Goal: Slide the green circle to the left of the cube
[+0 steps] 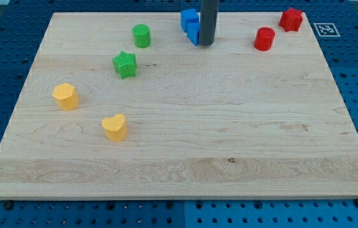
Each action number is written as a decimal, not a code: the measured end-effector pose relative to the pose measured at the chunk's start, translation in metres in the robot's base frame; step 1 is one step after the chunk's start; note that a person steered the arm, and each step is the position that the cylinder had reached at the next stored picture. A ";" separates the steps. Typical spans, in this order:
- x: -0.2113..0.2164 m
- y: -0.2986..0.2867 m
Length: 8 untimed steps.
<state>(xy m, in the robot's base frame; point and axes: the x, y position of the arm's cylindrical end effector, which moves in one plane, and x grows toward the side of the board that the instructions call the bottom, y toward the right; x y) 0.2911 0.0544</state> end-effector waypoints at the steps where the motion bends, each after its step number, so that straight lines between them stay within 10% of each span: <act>1: -0.004 0.000; 3: 0.008 0.001; 4: 0.089 0.000; 8: 0.099 -0.001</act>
<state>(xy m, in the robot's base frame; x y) 0.3898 0.0532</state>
